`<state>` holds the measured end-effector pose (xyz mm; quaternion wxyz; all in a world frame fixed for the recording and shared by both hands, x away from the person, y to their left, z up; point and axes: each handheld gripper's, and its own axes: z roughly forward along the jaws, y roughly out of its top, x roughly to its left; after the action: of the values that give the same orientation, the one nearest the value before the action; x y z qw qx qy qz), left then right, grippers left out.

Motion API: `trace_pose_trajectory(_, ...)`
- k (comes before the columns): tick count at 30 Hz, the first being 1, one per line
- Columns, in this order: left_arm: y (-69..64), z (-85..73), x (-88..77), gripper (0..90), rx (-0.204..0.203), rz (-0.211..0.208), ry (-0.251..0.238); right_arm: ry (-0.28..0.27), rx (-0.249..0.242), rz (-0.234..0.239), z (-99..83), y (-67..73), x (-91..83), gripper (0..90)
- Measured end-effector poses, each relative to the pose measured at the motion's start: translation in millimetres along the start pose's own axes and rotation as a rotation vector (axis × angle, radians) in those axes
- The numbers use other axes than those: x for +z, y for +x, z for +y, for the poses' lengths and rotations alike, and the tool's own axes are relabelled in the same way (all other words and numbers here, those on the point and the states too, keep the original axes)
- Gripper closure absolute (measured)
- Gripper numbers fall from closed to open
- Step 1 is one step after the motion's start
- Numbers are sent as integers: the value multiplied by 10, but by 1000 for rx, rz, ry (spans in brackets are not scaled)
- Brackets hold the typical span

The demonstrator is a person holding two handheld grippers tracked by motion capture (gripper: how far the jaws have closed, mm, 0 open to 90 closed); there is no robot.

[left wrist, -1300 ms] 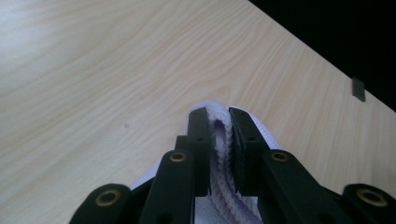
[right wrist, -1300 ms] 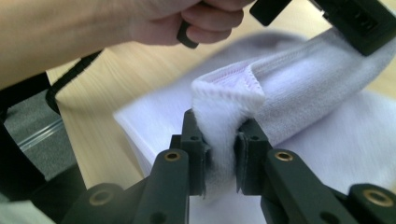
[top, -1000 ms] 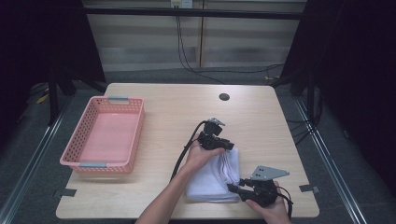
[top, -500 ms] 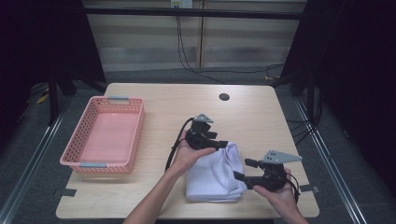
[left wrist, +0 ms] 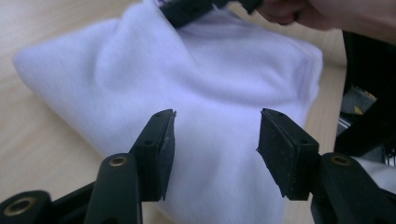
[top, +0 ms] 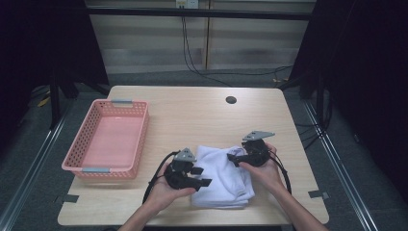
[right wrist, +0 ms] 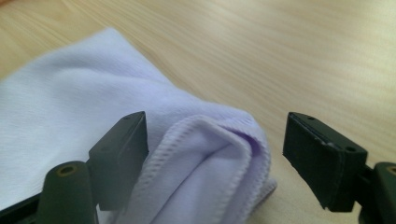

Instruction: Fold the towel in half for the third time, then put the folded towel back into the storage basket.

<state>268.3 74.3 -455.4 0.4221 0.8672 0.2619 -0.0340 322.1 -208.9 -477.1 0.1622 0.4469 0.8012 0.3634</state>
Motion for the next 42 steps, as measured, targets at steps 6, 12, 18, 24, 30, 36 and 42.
trace_pose_trajectory(6,22,-263,-159,398,-32,47,19,13,35,-11,-96,-161,-79,312)
trace_pose_trajectory(12,27,-426,-158,321,-43,41,42,3,62,2,-193,-270,-137,327)
trace_pose_trajectory(18,-17,-437,-21,302,-34,35,77,-48,51,59,-140,-247,-138,245)
trace_pose_trajectory(24,-70,-445,64,314,-15,28,108,-16,35,95,-93,-251,-20,246)
trace_pose_trajectory(30,-71,-435,102,321,0,16,122,31,35,143,-129,-280,72,237)
trace_pose_trajectory(36,-56,-412,129,347,9,13,119,59,40,166,-151,-282,132,226)
trace_pose_trajectory(42,-46,-399,145,373,0,26,110,74,51,194,-164,-286,160,228)
